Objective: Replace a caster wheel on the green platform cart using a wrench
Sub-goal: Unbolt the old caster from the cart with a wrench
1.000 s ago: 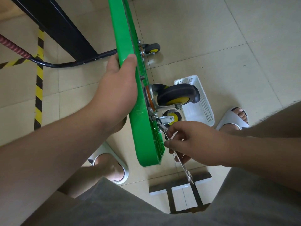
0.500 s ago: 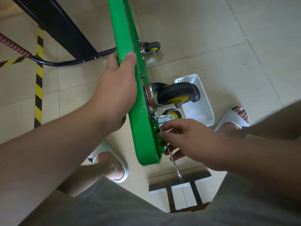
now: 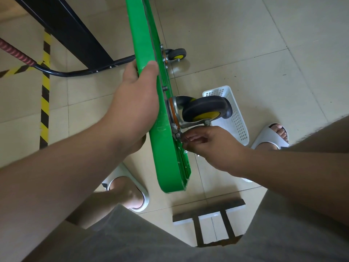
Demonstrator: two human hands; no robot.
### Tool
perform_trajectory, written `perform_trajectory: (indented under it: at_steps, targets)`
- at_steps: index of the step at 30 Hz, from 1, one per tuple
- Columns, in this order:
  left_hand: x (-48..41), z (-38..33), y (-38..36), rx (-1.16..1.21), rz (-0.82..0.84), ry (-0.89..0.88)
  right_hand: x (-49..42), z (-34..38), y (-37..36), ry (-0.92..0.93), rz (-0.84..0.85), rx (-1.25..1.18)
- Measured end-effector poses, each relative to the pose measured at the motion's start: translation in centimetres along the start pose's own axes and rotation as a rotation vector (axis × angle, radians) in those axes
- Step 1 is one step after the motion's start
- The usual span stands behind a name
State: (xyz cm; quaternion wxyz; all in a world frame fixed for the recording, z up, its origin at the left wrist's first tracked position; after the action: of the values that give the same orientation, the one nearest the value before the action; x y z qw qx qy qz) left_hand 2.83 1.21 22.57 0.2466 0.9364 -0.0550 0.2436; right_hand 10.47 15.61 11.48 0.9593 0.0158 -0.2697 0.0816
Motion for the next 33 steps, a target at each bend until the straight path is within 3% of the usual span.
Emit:
perform_trajectory:
  at_steps: [7,24,33]
  targets:
    - [-0.1,0.0,0.1,-0.013,-0.017,-0.008,1.0,-0.7,0.2,-0.089,-0.011,0.174]
    - [-0.1,0.0,0.0,-0.004,-0.01,0.006,3.3,0.7,-0.9,-0.156,0.029,-0.131]
    - [-0.1,0.1,-0.1,0.022,0.011,0.01,1.4,-0.8,-0.4,-0.153,-0.041,-0.078]
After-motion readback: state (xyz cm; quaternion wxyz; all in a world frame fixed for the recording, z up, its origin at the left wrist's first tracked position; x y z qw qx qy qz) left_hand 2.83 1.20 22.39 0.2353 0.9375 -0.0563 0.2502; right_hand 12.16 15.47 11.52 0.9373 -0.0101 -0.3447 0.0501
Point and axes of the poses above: each hand's wrist, its own x-axis away from the middle knuckle, its own y-axis out of the back of the hand, z = x × y, the point moved 3 cm from there along -x, towards the middle knuckle, and after that the axes turned 13 degrees about -x, right-handed, at the moved point
